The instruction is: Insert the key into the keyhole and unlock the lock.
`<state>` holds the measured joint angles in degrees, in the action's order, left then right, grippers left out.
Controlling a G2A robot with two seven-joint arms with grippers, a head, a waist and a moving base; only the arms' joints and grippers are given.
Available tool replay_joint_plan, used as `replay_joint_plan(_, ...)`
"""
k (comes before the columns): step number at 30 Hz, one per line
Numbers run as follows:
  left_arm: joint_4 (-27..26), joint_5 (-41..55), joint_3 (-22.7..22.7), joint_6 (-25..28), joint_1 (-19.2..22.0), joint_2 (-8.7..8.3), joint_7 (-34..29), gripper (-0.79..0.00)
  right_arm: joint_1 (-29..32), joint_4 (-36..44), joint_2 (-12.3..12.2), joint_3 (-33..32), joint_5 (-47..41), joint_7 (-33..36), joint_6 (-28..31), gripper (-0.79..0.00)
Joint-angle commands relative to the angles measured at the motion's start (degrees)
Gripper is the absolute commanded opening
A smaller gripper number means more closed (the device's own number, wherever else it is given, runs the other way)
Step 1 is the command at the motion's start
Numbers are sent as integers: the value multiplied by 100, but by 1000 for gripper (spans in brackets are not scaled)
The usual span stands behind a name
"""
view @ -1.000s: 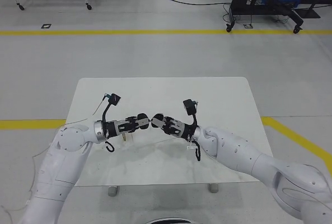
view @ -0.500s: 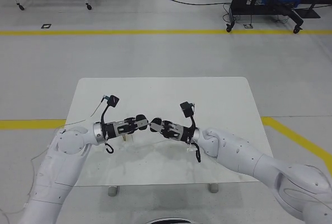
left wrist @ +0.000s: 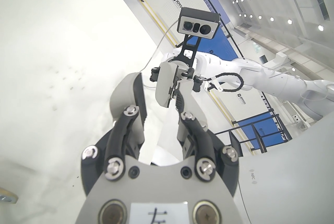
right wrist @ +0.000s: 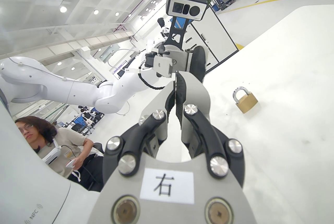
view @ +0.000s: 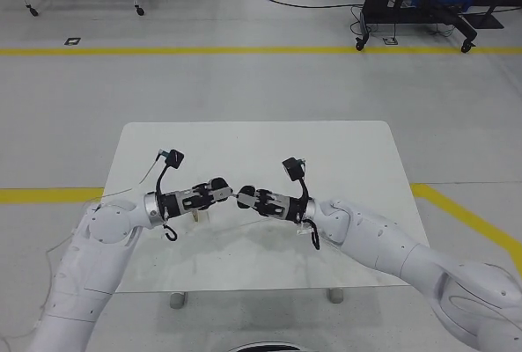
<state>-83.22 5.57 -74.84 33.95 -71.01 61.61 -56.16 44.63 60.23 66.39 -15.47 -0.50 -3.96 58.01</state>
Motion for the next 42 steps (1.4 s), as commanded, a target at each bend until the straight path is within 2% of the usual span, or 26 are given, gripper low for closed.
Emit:
replay_joint_plan(1,-45,-115,-162,32,-50,-36,71,0,17,-24,-26,-97,9,-6,-1,-785)
replay_joint_plan(4,-313,-413,-629,116,-256,-134,178,0,17,-24,-26,-97,9,-6,-1,-785)
replay_joint_plan(7,-864,-928,-1205,141,-637,-252,161,0,17,-24,-26,-97,9,-6,-1,-785)
replay_joint_plan(10,-1647,-2068,-1704,-121,-1119,-356,88,0,17,-24,-26,-97,9,-6,-1,-785)
replay_joint_plan(13,-2367,-3724,-1813,-676,-1581,-396,213,0,17,-24,-26,-97,9,-6,-1,-785)
replay_joint_plan(14,-2590,-4631,-1691,-984,-1727,-395,366,0,17,-24,-26,-97,9,-6,-1,-785)
replay_joint_plan(15,-2670,-5144,-1516,-1198,-1815,-384,497,0,17,-24,-26,-97,9,-6,-1,-785)
replay_joint_plan(17,-2656,-5645,-1169,-1427,-1850,-358,624,0,17,-24,-26,-97,9,-6,-1,-785)
replay_joint_plan(22,-2198,-7112,-260,-2365,-1413,-267,637,0,17,-24,-26,-97,9,-6,-1,-785)
replay_joint_plan(26,-1731,-7368,265,-2889,-1011,-162,560,0,17,-24,-26,-97,9,-6,-1,-785)
replay_joint_plan(30,-1395,-7191,480,-3012,-719,-92,448,-86,17,-24,-26,-97,9,-6,-1,-785)
replay_joint_plan(32,-1309,-7109,517,-3010,-636,-73,430,-191,17,-24,-26,-97,9,-6,-1,-785)
replay_joint_plan(33,-1281,-7101,538,-3014,-611,-66,430,-212,17,-24,-26,-97,9,-6,-1,-785)
replay_joint_plan(37,-1221,-7104,613,-3020,-553,-43,390,-446,17,-24,-26,-97,9,-6,-1,-785)
replay_joint_plan(38,-1220,-7103,628,-3018,-541,-38,369,-539,17,-24,-26,-97,9,-6,-1,-785)
replay_joint_plan(39,-1226,-7102,640,-3019,-532,-34,349,-751,17,-24,-26,-97,9,-6,-1,-785)
replay_joint_plan(40,-1235,-7113,653,-3008,-523,-32,324,-785,17,-24,-26,-97,9,-6,-1,-785)
replay_joint_plan(42,-1265,-7106,668,-3005,-516,-25,297,-785,17,-24,-26,-97,9,-6,-1,-785)
